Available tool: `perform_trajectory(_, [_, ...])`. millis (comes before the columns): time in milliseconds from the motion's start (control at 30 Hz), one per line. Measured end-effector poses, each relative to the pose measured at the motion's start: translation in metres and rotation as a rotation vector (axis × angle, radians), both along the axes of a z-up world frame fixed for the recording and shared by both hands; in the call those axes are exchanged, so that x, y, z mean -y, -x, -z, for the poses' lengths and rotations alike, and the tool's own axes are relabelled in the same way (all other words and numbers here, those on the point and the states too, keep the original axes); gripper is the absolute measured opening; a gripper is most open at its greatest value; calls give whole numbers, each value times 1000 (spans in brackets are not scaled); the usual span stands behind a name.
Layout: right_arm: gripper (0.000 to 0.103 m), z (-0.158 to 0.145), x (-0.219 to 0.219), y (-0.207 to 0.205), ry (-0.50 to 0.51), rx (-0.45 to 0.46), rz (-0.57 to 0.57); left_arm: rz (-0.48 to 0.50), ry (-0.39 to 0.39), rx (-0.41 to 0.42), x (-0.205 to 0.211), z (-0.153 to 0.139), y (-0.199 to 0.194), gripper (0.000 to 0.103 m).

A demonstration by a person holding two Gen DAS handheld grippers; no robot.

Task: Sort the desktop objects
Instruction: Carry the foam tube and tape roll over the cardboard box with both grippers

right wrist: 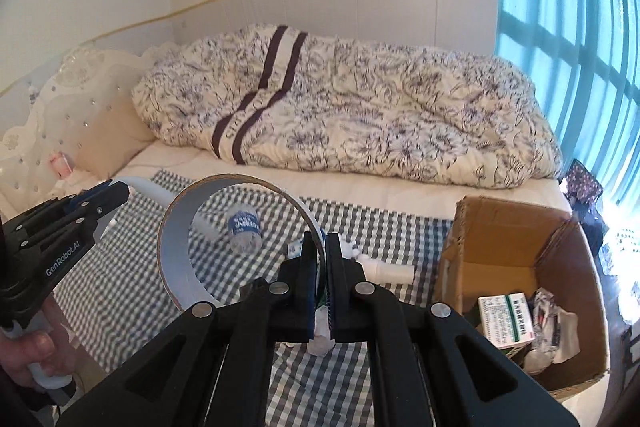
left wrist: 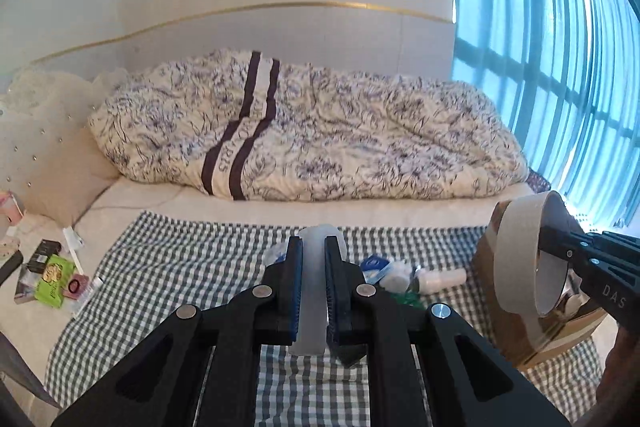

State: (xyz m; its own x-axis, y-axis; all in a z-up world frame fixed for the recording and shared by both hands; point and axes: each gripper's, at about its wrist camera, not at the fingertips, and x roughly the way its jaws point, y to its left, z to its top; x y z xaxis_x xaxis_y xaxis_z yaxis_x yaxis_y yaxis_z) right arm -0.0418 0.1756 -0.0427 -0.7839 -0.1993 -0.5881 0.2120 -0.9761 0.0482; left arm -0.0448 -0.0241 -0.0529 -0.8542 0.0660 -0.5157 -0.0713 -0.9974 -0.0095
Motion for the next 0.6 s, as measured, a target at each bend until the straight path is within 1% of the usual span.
perform_trajectory(300, [3, -35, -18, -30, 13, -74, -8, 8, -5, -83, -22, -43, -29, 11])
perform_trajectory(433, [3, -47, -35, -41, 21, -98, 5, 27, -7, -111, -37, -58, -40, 11])
perform_trajectory(600, [4, -57, -63, -52, 18, -120, 50, 63, -17, -145, -63, -75, -45, 11])
